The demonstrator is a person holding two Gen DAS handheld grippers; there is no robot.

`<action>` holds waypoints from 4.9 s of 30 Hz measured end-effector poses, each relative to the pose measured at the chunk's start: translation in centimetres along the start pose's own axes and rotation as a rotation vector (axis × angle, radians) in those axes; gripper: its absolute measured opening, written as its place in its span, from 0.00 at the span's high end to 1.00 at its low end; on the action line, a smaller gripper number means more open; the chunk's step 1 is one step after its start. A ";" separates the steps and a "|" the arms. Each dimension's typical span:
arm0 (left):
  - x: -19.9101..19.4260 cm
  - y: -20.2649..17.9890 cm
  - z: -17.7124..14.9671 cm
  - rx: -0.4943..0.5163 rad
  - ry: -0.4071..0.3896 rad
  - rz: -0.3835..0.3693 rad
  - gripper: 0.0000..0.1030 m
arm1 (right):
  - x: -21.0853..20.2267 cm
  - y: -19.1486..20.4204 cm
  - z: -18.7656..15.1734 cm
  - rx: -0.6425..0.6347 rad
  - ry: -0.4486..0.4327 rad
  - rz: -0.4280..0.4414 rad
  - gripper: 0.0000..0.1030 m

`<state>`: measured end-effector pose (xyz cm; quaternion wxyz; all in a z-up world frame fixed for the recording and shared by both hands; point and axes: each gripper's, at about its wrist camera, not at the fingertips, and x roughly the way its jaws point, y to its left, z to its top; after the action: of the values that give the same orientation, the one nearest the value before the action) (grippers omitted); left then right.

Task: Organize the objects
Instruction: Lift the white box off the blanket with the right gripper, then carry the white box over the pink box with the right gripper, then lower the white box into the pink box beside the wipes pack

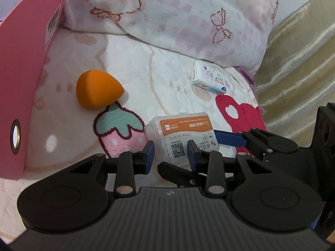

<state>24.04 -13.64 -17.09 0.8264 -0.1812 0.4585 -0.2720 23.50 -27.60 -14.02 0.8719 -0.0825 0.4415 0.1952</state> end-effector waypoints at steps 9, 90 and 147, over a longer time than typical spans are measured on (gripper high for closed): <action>-0.2 -1.0 0.0 0.035 0.001 0.011 0.66 | 0.6 0.4 -0.2 -0.034 0.003 -0.030 0.07; -33.4 -3.7 -2.6 0.099 -0.042 0.162 0.61 | -20.2 23.2 1.8 0.006 -0.113 0.073 0.07; -21.5 18.1 9.2 -0.232 -0.017 0.168 0.53 | 2.7 21.5 13.2 0.045 0.032 0.320 0.09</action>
<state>27.77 14.29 -8.13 0.8237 -0.2389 0.4932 -0.1457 25.85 -3.13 -7.70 0.8241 0.0052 0.4671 0.3203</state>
